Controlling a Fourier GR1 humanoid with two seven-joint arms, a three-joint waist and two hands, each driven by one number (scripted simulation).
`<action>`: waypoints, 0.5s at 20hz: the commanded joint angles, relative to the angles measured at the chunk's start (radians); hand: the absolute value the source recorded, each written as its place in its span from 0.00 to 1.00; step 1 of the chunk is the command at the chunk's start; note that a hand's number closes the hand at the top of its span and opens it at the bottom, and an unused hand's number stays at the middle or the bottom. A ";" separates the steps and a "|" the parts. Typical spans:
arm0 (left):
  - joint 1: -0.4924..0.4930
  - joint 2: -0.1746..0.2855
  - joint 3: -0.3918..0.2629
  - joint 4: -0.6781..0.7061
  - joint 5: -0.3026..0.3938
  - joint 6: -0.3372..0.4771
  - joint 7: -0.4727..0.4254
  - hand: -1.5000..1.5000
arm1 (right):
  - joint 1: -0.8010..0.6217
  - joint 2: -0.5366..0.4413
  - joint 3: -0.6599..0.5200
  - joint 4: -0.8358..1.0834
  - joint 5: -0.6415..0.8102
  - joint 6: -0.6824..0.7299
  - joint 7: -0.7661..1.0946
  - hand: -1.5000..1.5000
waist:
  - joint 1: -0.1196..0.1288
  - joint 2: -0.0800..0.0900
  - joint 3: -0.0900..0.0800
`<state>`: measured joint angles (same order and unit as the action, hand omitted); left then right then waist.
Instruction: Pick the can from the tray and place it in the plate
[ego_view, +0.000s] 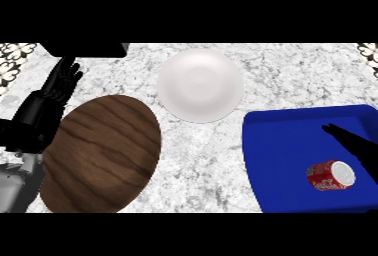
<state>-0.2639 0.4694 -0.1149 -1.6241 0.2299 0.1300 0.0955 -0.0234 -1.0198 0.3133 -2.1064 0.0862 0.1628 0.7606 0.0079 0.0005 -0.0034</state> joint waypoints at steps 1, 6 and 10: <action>-0.032 -0.049 -0.024 0.002 -0.053 0.035 0.017 0.50 | -0.039 0.019 0.024 0.061 -0.012 0.108 0.058 0.00 | -0.003 0.001 0.003; -0.022 0.004 0.069 0.000 -0.003 -0.065 0.032 0.50 | -0.102 0.133 0.049 0.118 0.122 0.133 0.125 0.00 | -0.003 -0.001 0.003; 0.024 -0.041 0.067 -0.004 -0.029 -0.047 -0.008 0.50 | -0.046 0.109 0.036 0.132 0.175 0.181 0.136 0.00 | -0.008 -0.002 0.003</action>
<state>-0.2624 0.4413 -0.0604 -1.6037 0.2114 0.0827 0.0833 -0.1016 -0.9145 0.3491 -2.0028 0.1971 0.3093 0.8875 0.0035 0.0001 -0.0005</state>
